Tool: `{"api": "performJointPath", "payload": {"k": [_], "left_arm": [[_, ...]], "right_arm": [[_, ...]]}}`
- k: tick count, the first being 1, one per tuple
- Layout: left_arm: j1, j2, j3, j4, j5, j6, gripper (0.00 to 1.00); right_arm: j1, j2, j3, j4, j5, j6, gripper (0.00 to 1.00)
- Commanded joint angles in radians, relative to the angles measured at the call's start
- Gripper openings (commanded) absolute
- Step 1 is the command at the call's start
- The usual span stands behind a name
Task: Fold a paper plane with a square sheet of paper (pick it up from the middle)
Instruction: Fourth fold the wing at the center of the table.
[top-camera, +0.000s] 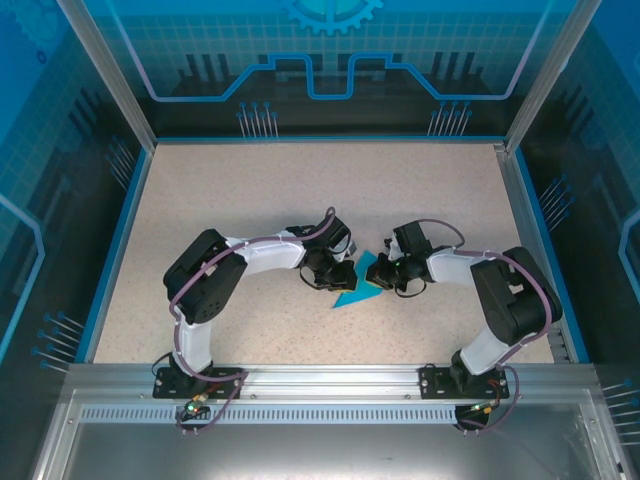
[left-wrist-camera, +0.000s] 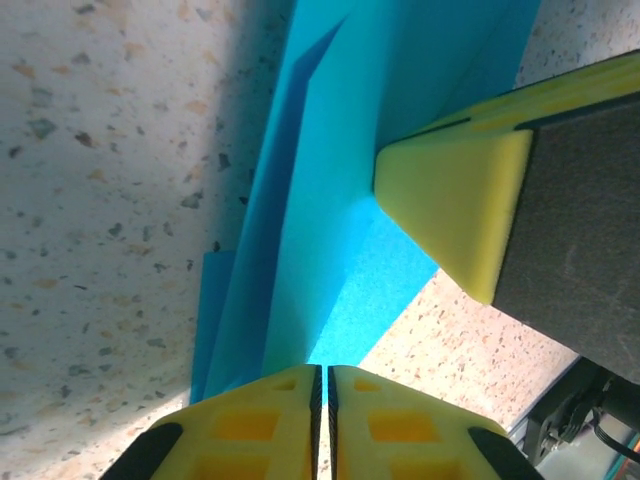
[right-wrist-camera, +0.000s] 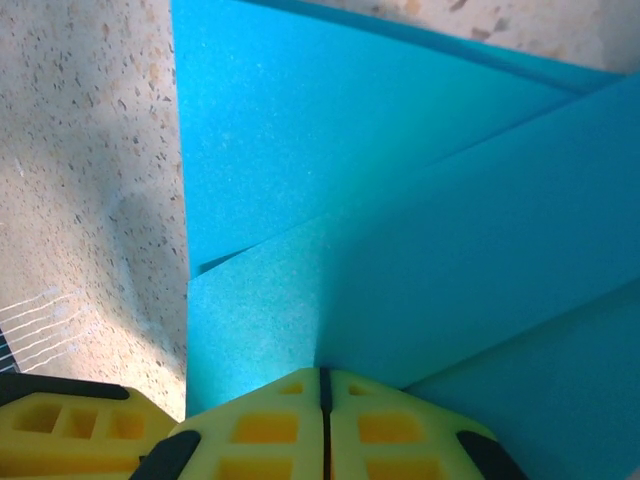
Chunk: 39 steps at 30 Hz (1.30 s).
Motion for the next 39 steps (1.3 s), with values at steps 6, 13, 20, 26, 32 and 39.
{"api": "performJointPath", "payload": {"k": [6,13,20,26,32,39], "left_arm": [[-0.003,0.036,0.012,-0.042,-0.033,0.005,0.1],[-0.003,0.034,0.014,-0.044,-0.038,0.005,0.1],[-0.003,0.007,0.015,-0.039,-0.028,0.01,0.1],[-0.004,-0.052,-0.036,0.006,0.037,-0.006,0.15],[-0.005,-0.046,-0.06,0.021,0.094,-0.018,0.17],[-0.008,-0.013,-0.047,-0.014,0.072,-0.006,0.17]], "right_arm": [[0.032,-0.043,-0.007,0.06,-0.061,-0.017,0.08],[0.046,0.017,-0.009,0.079,-0.054,0.0,0.07],[0.047,0.067,-0.013,0.077,-0.002,0.017,0.07],[0.046,0.074,-0.024,0.081,0.033,0.049,0.06],[0.042,0.071,-0.02,0.069,0.04,0.049,0.06],[0.042,0.073,-0.021,0.056,0.051,0.045,0.06]]}}
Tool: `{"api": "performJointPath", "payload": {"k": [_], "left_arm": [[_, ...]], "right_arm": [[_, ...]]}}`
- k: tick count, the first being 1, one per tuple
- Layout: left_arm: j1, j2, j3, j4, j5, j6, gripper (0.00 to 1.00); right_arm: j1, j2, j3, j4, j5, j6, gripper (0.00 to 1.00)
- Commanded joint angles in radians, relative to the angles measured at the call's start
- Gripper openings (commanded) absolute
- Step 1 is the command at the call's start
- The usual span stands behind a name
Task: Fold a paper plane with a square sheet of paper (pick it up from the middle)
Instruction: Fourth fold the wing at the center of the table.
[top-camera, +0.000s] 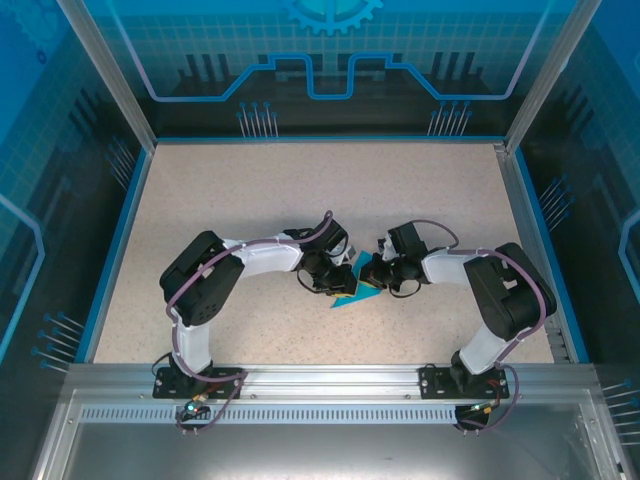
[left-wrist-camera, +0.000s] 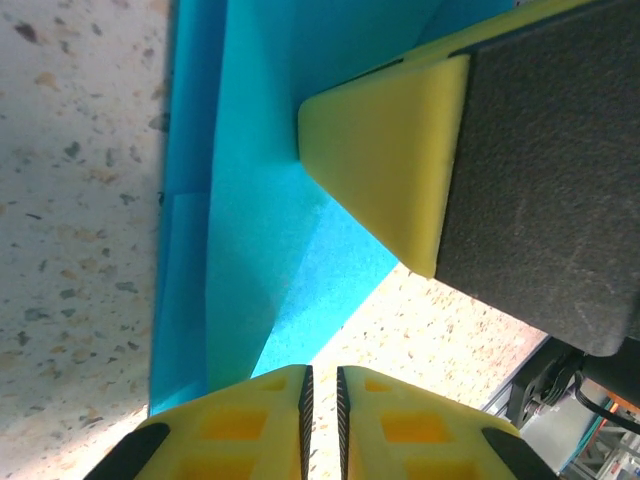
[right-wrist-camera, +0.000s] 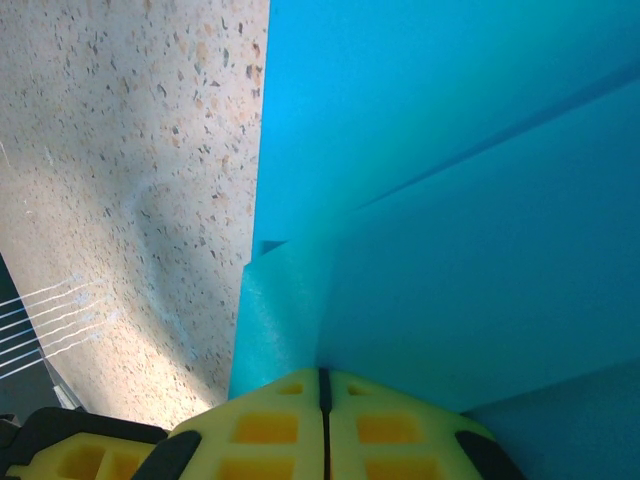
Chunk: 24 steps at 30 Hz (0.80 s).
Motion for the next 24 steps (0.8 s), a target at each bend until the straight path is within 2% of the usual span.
{"api": "performJointPath", "payload": {"k": [1,24], "left_arm": [[-0.006,0.017,-0.002,-0.038,-0.013,0.003,0.17],[-0.007,0.042,-0.02,-0.096,-0.184,-0.002,0.11]], "right_arm": [[0.008,0.03,-0.019,-0.036,0.082,0.007,0.06],[0.006,0.043,-0.021,-0.051,0.094,-0.003,0.06]]}}
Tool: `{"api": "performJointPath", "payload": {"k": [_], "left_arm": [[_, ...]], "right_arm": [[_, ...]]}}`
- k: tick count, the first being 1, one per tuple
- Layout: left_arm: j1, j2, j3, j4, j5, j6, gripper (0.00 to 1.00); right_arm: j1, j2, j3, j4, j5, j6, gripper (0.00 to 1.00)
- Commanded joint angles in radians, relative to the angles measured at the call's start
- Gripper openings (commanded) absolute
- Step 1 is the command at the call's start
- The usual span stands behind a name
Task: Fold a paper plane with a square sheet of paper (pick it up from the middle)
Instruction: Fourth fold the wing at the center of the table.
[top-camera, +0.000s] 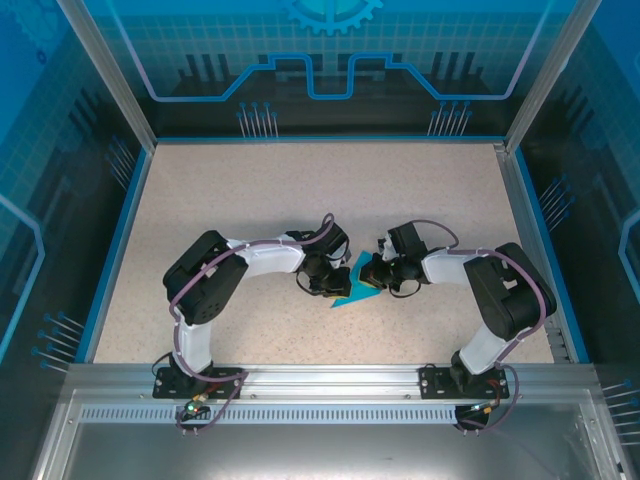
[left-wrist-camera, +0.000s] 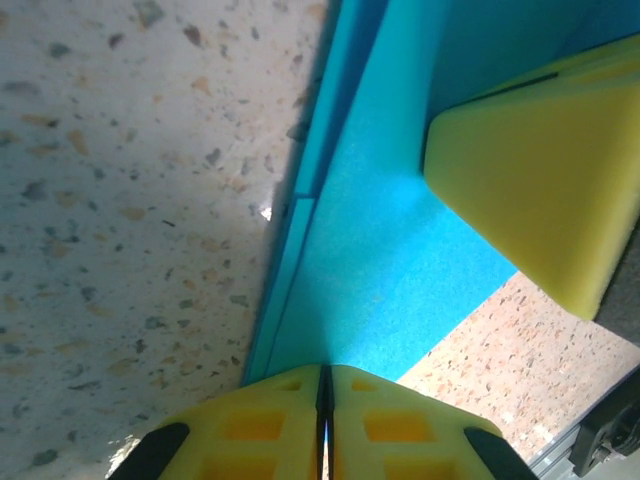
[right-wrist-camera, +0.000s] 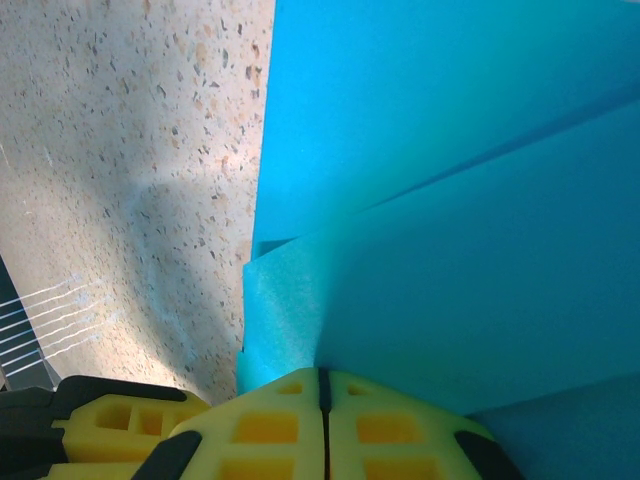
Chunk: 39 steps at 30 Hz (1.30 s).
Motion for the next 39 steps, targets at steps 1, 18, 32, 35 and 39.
{"api": "performJointPath", "payload": {"k": [1,18,32,35,39], "left_arm": [[0.0,0.016,-0.026,-0.042,-0.066,-0.002,0.11],[-0.002,-0.107,-0.096,0.105,-0.025,-0.017,0.16],[-0.002,-0.083,-0.098,0.02,0.022,0.002,0.15],[0.0,-0.079,-0.1,0.005,0.034,0.007,0.15],[-0.001,-0.074,-0.1,-0.035,-0.005,0.023,0.14]], "right_arm": [[0.005,0.043,-0.019,-0.047,0.091,-0.007,0.06],[0.002,0.108,0.008,0.031,0.03,-0.091,0.06],[-0.003,0.115,0.012,0.001,0.049,-0.088,0.06],[-0.003,0.114,0.014,-0.006,0.05,-0.089,0.06],[-0.003,0.112,0.014,-0.014,0.055,-0.09,0.06]]}}
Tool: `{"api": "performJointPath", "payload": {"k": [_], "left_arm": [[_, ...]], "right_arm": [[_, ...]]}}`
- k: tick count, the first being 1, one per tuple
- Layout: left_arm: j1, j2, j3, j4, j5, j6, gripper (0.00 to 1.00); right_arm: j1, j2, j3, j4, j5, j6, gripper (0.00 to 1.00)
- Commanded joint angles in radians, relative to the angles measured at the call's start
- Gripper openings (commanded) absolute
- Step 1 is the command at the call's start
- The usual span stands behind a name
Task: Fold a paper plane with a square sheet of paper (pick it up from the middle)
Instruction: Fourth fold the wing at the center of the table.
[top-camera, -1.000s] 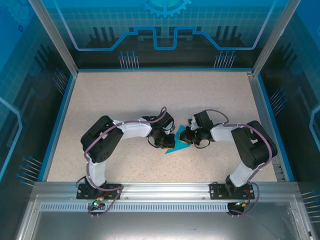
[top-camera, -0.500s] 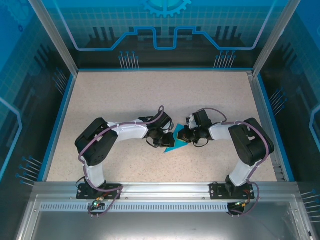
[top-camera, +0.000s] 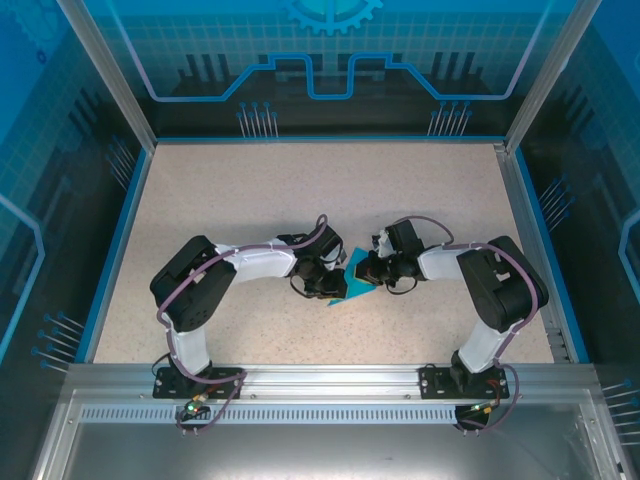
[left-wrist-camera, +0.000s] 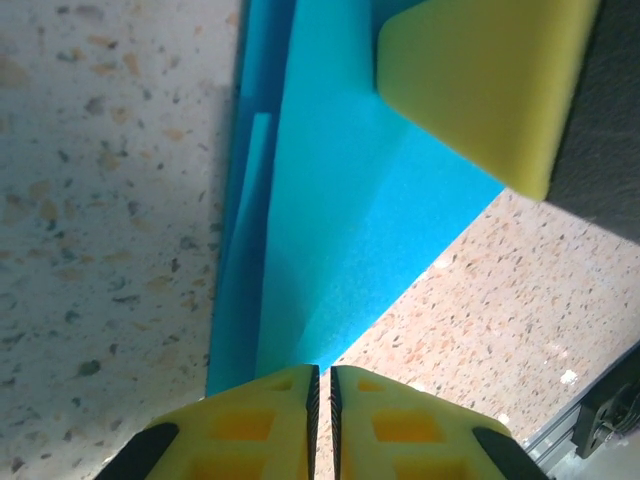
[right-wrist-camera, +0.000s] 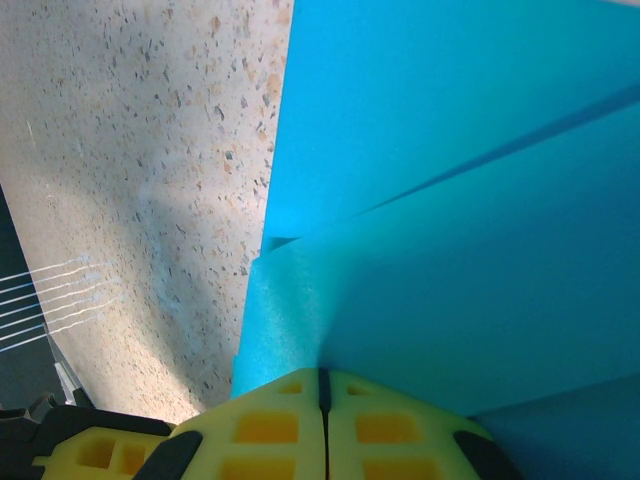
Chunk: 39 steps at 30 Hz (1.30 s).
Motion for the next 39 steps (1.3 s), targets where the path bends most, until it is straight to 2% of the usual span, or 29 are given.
{"api": "performJointPath", "payload": {"k": [1,20,27,34,39], "left_arm": [[0.0,0.011,-0.018,-0.067,-0.009,0.02,0.14],[0.002,0.033,-0.037,-0.127,-0.111,0.035,0.1],[0.02,0.041,-0.074,-0.089,-0.07,0.023,0.09],[0.036,-0.049,-0.104,-0.067,-0.036,0.018,0.11],[0.038,-0.009,-0.111,-0.089,-0.052,0.023,0.1]], "right_arm": [[-0.003,0.053,-0.016,-0.078,0.104,-0.024,0.06],[-0.002,0.061,-0.02,-0.084,0.112,-0.026,0.06],[-0.003,0.066,-0.02,-0.084,0.111,-0.027,0.06],[-0.003,0.06,-0.021,-0.089,0.114,-0.031,0.06],[-0.003,0.064,-0.018,-0.087,0.114,-0.029,0.06]]}}
